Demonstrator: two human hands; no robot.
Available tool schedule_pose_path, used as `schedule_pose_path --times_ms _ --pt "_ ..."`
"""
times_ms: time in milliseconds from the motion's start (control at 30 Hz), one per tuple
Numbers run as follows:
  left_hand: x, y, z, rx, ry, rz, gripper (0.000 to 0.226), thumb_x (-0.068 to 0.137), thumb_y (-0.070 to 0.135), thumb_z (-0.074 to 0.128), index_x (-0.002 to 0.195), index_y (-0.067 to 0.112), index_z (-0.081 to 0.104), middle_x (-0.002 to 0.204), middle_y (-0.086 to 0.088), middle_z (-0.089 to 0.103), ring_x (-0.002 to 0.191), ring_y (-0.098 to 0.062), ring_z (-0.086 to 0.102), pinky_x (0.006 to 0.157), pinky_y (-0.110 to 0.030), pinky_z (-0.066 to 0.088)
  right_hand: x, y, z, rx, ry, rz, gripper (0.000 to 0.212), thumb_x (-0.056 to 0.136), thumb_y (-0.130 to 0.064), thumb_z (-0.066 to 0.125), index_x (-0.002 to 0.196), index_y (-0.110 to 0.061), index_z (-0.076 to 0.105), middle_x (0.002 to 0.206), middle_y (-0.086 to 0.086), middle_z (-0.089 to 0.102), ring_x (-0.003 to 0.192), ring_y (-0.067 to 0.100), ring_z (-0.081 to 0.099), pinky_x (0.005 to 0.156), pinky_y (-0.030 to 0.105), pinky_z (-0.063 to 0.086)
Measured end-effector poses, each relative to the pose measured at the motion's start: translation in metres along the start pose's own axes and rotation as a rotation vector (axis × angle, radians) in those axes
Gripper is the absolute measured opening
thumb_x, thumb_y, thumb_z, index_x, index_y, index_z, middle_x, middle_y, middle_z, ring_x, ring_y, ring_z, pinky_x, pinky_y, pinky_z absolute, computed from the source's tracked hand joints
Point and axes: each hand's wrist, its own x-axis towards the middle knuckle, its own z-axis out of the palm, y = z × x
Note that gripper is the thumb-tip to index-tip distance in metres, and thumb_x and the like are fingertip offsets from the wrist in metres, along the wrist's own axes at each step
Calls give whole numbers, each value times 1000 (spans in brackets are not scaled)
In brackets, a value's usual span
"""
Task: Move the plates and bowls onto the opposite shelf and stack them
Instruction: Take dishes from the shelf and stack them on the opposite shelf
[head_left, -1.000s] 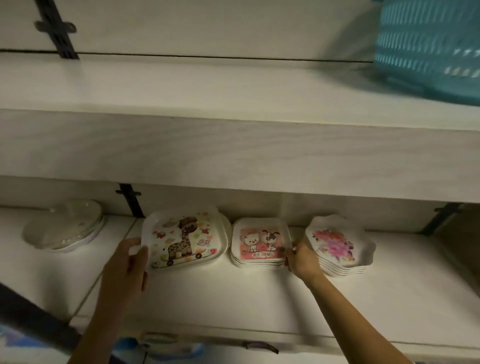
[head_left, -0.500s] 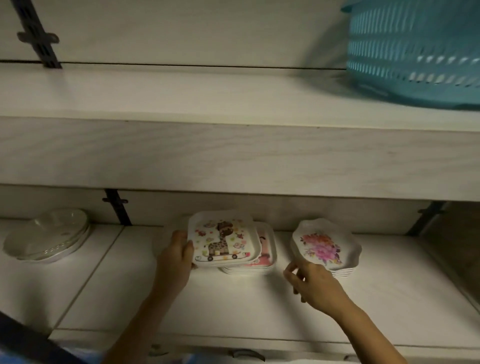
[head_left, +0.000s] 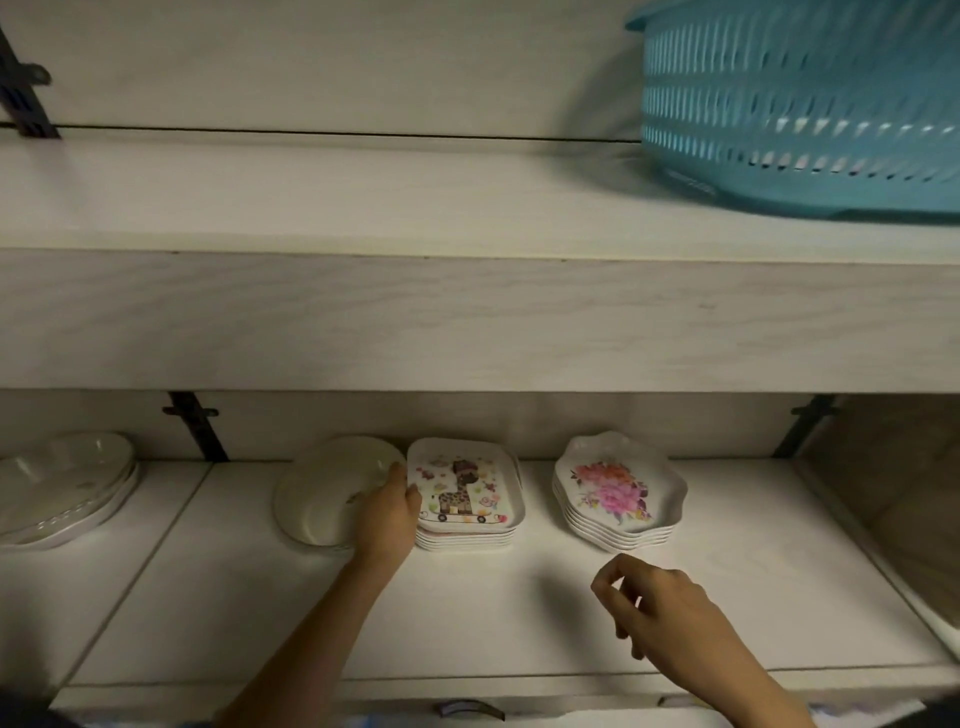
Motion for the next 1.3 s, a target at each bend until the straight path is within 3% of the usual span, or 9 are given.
schedule_pose_path --times_ms 233,333,533,633,733,833,1033,1200,1300 --pt "-4 -5 -9 -18 60 64 28 93 24 49 101 -1 58 73 -20 68 64 -34 64 54 -30 40 3 -5 3 3 -48 -32 15 90 -38 46 79 -35 56 64 -7 67 56 6 66 65 19 48" --pt "-20 -4 -24 -88 64 126 15 92 17 52 84 4 57 51 -2 47 45 -15 42 45 -25 29 9 -12 5 -21 -76 -76 15 91 -37 45 83 -34 57 67 -8 69 56 4 66 65 18 49" --pt "-68 -24 -66 46 -63 110 16 92 23 48 84 14 58 60 9 45 54 -4 44 56 -12 38 29 -38 19 -93 -150 -220 16 92 -38 43 89 -34 58 73 -11 71 62 1 67 67 21 53" --pt "-93 -41 -94 47 -136 2 13 92 28 47 82 21 53 63 11 46 64 -8 51 69 -18 46 39 -62 33 -136 -177 -317 20 93 -43 40 92 -33 58 77 -10 71 68 5 67 74 30 56" --pt "-116 -66 -127 -43 -201 -100 16 90 27 49 74 27 51 66 11 52 65 -6 54 67 -17 46 41 -97 51 -174 -214 -430 22 93 -43 39 93 -32 58 84 -7 69 76 10 66 75 33 55" --pt "-142 -92 -164 -100 -166 -150 18 85 32 49 67 37 46 69 8 57 68 -12 60 74 -32 55 33 -138 70 -203 -272 -563 20 93 -40 40 95 -31 58 87 -4 70 78 13 67 76 34 55" --pt "-200 -144 -219 -68 38 -255 18 93 25 46 92 17 63 80 6 64 77 -9 61 77 -26 53 -2 -213 109 -298 -301 -769 20 94 -35 39 100 -28 57 96 -3 68 87 21 62 76 35 50" --pt "-243 -208 -260 14 56 -299 15 95 24 42 88 27 55 73 17 54 69 -4 57 72 -16 48 -42 -270 153 -316 -317 -839 19 95 -34 38 103 -30 55 98 -6 66 86 17 61 69 26 45" --pt "-265 -253 -290 17 89 -286 21 94 23 44 86 14 60 69 13 58 80 7 58 61 -15 45 -69 -307 187 -271 -316 -846 18 96 -35 38 102 -32 55 91 -11 59 82 13 55 65 21 42"
